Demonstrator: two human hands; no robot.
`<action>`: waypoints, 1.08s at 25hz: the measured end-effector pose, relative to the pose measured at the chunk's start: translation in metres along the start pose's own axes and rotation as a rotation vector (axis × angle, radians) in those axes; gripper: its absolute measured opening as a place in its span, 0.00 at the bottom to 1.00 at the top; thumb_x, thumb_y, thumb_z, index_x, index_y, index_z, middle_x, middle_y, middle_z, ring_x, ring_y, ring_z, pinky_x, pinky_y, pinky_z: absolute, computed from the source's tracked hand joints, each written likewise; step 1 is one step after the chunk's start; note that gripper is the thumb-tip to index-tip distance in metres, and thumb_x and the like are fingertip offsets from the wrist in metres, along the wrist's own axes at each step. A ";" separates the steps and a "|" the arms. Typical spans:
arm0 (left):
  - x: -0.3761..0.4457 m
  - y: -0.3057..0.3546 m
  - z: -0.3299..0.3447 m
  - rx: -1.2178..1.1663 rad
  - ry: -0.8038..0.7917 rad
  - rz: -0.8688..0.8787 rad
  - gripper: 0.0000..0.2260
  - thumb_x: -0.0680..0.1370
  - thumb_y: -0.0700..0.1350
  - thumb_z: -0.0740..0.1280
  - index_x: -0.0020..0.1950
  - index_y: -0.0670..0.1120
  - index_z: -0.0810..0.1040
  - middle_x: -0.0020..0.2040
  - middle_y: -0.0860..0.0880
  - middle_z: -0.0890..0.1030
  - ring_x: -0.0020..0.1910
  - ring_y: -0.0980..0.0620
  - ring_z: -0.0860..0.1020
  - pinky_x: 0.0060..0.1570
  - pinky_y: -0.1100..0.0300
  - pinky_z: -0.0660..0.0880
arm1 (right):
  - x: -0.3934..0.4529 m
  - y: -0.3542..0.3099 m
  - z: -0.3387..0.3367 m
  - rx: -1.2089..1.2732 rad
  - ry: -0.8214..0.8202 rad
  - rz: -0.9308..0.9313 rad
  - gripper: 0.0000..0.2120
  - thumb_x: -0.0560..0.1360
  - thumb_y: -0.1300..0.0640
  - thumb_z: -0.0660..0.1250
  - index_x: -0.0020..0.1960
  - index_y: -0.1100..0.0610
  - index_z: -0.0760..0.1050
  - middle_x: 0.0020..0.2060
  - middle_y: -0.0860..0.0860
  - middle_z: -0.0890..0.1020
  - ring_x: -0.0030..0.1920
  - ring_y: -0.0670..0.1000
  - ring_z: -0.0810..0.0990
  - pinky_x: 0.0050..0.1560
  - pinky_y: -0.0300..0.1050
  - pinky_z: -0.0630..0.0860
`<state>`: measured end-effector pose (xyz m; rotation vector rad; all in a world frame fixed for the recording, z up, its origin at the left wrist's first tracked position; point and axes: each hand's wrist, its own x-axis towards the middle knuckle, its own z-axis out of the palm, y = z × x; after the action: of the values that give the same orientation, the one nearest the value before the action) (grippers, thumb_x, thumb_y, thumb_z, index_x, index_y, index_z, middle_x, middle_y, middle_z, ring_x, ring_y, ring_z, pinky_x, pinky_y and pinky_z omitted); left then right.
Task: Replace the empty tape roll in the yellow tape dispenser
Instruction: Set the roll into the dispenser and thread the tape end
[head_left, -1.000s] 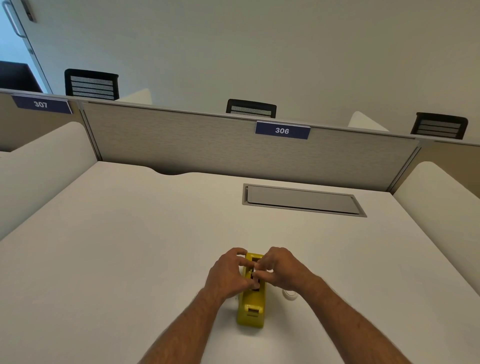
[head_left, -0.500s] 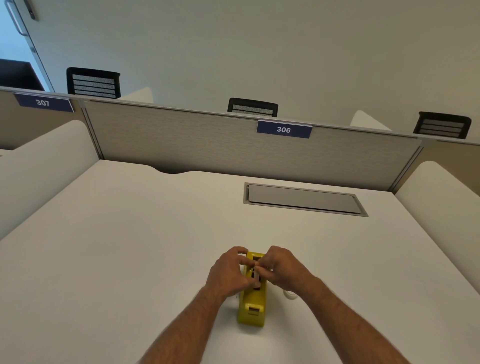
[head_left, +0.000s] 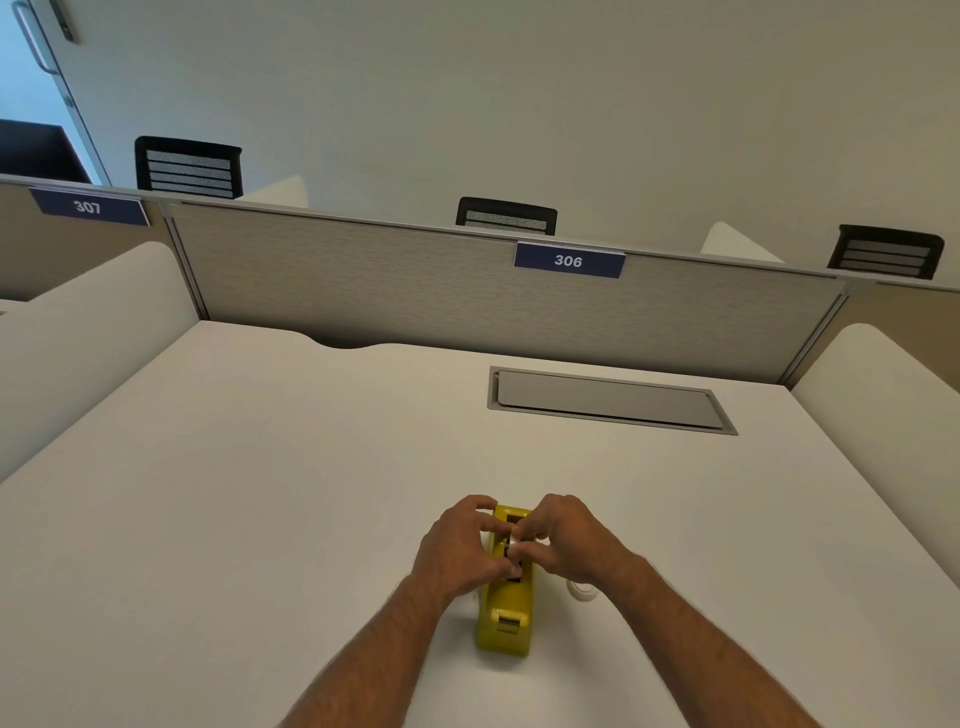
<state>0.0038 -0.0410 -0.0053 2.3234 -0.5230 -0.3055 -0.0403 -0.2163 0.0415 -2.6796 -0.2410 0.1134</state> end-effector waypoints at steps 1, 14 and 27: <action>0.000 0.000 0.000 0.001 0.000 -0.001 0.28 0.57 0.64 0.77 0.56 0.59 0.82 0.67 0.60 0.71 0.60 0.59 0.71 0.56 0.57 0.74 | 0.000 0.000 0.001 0.011 0.011 0.009 0.07 0.74 0.49 0.72 0.49 0.49 0.86 0.43 0.51 0.87 0.46 0.49 0.79 0.48 0.47 0.77; -0.001 0.002 -0.002 0.007 -0.006 -0.003 0.28 0.59 0.63 0.77 0.57 0.58 0.82 0.68 0.59 0.71 0.63 0.57 0.72 0.57 0.57 0.73 | 0.001 -0.003 0.010 -0.065 0.090 0.009 0.10 0.77 0.50 0.67 0.53 0.50 0.85 0.42 0.54 0.84 0.41 0.48 0.74 0.40 0.38 0.65; -0.001 0.002 -0.003 0.021 -0.009 -0.003 0.28 0.59 0.63 0.78 0.57 0.58 0.82 0.69 0.59 0.71 0.64 0.56 0.71 0.59 0.56 0.73 | 0.005 -0.002 0.004 -0.022 0.046 0.046 0.12 0.80 0.50 0.64 0.52 0.55 0.84 0.41 0.55 0.85 0.35 0.46 0.72 0.36 0.34 0.63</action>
<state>0.0029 -0.0404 -0.0016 2.3447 -0.5294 -0.3129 -0.0362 -0.2121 0.0387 -2.7071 -0.1667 0.0635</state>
